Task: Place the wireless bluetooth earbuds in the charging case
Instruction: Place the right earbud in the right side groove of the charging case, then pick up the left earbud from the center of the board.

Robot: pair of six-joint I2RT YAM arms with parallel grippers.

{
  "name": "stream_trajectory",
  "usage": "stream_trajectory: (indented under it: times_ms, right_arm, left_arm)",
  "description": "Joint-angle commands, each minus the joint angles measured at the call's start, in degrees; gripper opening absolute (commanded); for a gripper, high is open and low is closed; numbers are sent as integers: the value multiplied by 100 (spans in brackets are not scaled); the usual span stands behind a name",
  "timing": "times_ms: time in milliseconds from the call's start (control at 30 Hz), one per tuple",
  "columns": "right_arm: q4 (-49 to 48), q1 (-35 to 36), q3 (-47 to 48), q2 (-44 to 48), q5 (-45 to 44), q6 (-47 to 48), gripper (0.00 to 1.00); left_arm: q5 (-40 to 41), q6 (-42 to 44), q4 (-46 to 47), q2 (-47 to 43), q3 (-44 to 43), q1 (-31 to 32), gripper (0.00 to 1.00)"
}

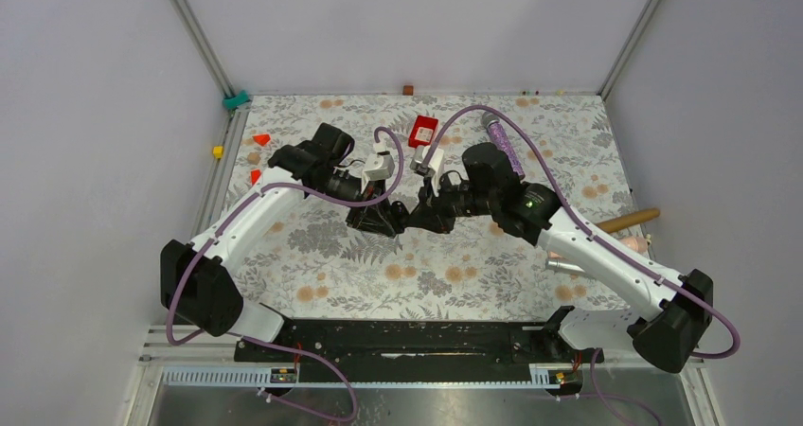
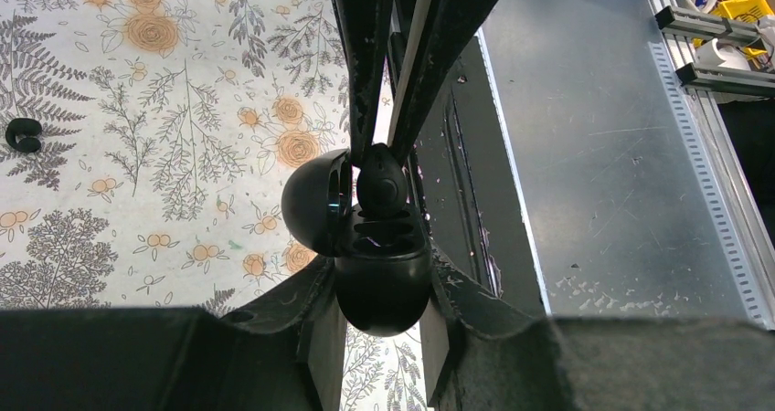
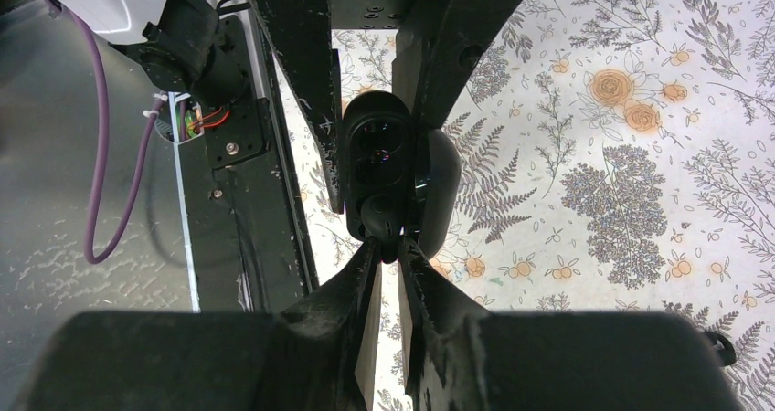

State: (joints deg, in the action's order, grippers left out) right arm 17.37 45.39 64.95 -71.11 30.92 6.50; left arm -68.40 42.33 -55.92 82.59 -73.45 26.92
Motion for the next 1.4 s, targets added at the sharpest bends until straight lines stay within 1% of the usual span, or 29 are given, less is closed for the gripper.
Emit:
stream_trajectory:
  times_ms: [0,400,1167,1233,1300,1367]
  right_arm:
    - [-93,67,53,-31,-103,106,18]
    - [-14,161,97,-127,-197,167,18]
    - [-234,246,57,-211,-139,-92,17]
    - [-162,247,92,-187,-138,-33,21]
    - [-37,247,172,-104,-150,62,30]
    - [97,243,252,7,-164,165,36]
  left_arm:
    - [-15,20,123,-60,-27,32,0]
    - [-16,20,119,-85,-32,32,0]
    - [-22,3,122,-89,-48,34,0]
    - [-9,1,124,-101,-45,37,0]
    - [-14,8,122,-103,-38,37,0]
    - [-11,7,123,-110,-38,39,0]
